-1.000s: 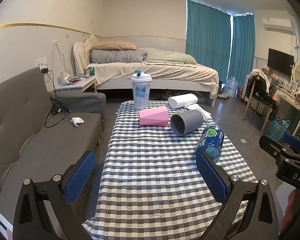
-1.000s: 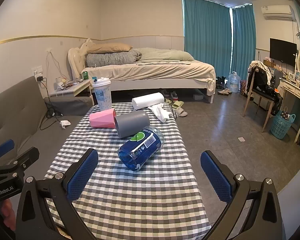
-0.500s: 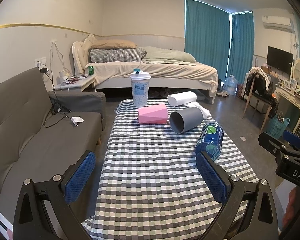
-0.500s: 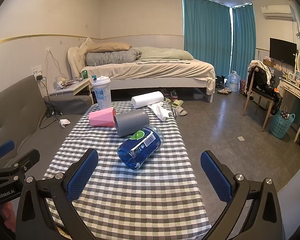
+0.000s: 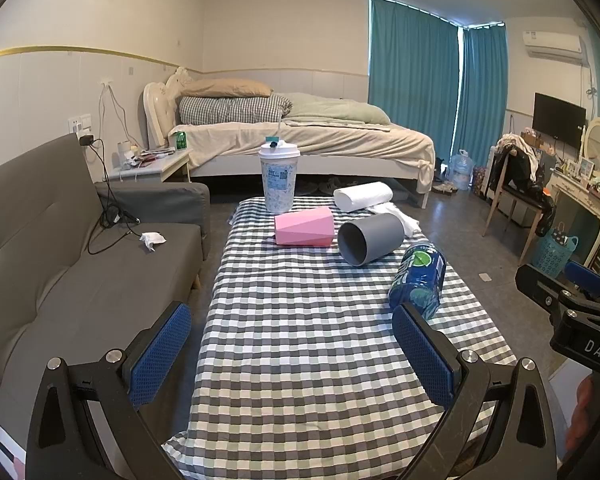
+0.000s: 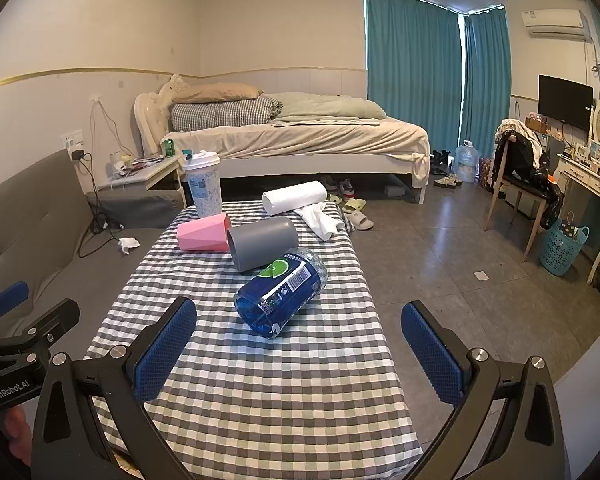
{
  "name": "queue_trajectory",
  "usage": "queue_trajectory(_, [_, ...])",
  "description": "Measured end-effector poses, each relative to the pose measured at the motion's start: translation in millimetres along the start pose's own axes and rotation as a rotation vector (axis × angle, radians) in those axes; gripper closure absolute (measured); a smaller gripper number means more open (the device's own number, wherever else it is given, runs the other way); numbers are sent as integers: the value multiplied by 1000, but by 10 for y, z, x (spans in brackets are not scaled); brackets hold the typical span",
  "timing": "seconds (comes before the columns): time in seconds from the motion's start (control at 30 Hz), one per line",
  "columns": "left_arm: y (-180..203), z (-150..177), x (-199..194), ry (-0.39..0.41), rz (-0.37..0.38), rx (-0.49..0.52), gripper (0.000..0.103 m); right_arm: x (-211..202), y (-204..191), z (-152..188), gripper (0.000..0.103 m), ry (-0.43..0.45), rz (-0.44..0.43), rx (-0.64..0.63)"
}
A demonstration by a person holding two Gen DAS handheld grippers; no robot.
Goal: Flip cup upside down
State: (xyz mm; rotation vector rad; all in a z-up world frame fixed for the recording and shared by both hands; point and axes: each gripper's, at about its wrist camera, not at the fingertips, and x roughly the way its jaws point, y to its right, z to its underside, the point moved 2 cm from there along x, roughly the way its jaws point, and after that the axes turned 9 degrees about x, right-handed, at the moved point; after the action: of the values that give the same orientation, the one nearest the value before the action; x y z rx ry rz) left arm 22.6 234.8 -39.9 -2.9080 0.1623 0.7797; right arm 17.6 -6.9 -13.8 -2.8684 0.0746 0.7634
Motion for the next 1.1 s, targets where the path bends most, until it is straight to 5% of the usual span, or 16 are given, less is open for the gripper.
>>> queue_trajectory(1.1, [85, 28, 14, -9, 39, 25, 0, -14, 32, 14, 0, -10, 9, 8])
